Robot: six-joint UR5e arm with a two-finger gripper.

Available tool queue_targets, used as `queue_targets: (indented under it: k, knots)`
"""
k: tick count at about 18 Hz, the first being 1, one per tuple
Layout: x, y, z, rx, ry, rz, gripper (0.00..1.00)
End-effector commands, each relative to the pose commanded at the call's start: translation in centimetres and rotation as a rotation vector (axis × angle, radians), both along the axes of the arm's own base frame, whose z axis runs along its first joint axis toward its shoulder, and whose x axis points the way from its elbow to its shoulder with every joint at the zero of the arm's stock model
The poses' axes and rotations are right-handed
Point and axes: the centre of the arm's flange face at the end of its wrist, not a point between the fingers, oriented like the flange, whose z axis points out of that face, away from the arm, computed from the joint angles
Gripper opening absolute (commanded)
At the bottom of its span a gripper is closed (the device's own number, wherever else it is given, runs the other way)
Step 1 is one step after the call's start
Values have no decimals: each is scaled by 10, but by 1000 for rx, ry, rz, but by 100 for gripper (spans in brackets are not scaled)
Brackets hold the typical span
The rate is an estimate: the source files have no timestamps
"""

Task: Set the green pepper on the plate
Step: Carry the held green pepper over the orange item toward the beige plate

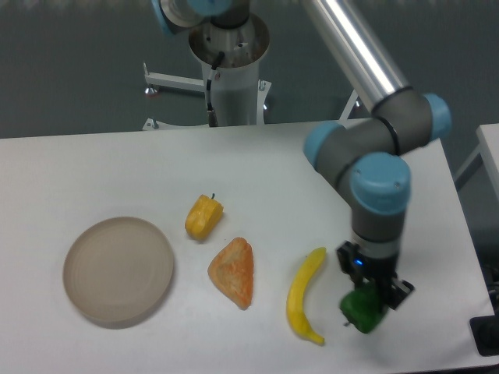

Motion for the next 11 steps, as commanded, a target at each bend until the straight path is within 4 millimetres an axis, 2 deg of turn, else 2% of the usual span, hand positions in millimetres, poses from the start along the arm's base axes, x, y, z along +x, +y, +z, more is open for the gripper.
queue_targets:
  k: [4,8,11]
  knots:
    - [66,1,13,13,-53,39,47]
    - [140,-4,7,-4,-115,113,48]
    - [183,-9,-6,-27,-156,158,48]
